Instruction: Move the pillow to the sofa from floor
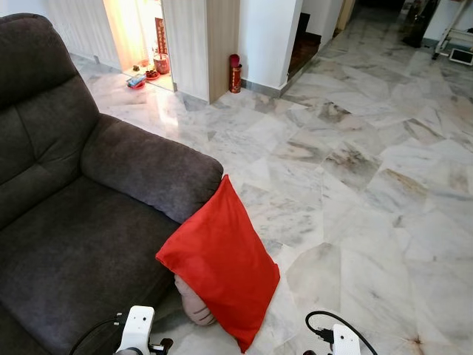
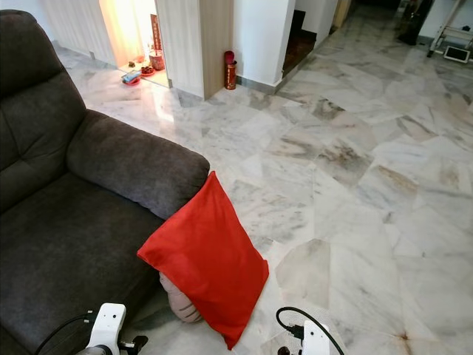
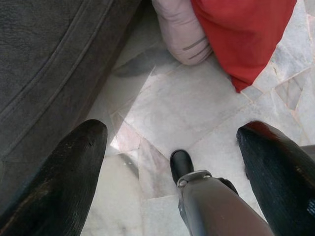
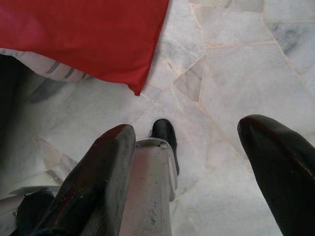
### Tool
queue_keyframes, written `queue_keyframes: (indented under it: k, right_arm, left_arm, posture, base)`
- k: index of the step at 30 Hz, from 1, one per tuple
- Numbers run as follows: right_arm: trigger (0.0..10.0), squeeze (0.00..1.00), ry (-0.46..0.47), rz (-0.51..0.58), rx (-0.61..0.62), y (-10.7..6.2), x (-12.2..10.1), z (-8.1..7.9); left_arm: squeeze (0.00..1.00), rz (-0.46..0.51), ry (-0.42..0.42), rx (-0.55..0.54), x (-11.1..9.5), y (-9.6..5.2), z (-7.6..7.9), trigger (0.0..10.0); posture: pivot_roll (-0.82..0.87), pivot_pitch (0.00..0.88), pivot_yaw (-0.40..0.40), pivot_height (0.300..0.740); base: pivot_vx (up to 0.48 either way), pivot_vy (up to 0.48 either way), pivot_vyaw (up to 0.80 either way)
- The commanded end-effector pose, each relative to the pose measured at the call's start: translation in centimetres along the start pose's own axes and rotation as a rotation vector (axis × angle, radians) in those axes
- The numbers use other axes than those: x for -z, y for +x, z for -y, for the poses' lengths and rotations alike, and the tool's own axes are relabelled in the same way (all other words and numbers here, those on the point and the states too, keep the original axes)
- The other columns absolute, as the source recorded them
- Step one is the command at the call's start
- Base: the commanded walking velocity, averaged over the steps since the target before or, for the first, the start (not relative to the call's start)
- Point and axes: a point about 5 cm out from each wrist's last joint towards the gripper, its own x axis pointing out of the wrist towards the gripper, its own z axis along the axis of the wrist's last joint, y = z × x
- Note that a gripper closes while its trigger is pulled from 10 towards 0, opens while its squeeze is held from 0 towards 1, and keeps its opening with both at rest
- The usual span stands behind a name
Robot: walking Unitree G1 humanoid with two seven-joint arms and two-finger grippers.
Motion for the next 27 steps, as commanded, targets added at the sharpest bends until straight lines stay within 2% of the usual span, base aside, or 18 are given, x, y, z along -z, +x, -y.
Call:
queue_keyframes:
  k: [1,10,14,27]
  right_arm:
    - [10.0,0.0,-0.001,0.003,0.009,-0.04,-0.06,0.31]
    - [10.0,0.0,-0.004,0.003,0.013,-0.05,-0.11,0.46]
    - [10.0,0.0,-0.007,0.002,0.013,-0.06,-0.12,0.49]
    - [10.0,0.0,-0.003,0.007,0.01,-0.04,-0.19,0.42]
  left_arm:
    - [0.0,-0.001,0.006,-0.011,-0.01,-0.01,-0.22,10.0]
    - [0.0,-0.007,-0.004,-0.023,0.18,-0.06,-0.39,10.0]
    - [0.0,-0.016,-0.004,-0.029,0.38,-0.09,-0.4,10.0]
    - [0.0,0.037,-0.048,-0.041,-0.42,-0.07,-0.75,10.0]
  posture:
    - [-0.03,0.0,-0.03,0.74]
    - [-0.03,0.0,-0.038,0.74]
    - [-0.03,0.0,-0.04,0.74]
    - [-0.03,0.0,-0.04,0.74]
  base:
    - [0.0,-0.266,0.0]
    - [0.0,-0.263,0.0]
    - [0.0,0.0,0.0]
    - [0.0,0.0,0.0]
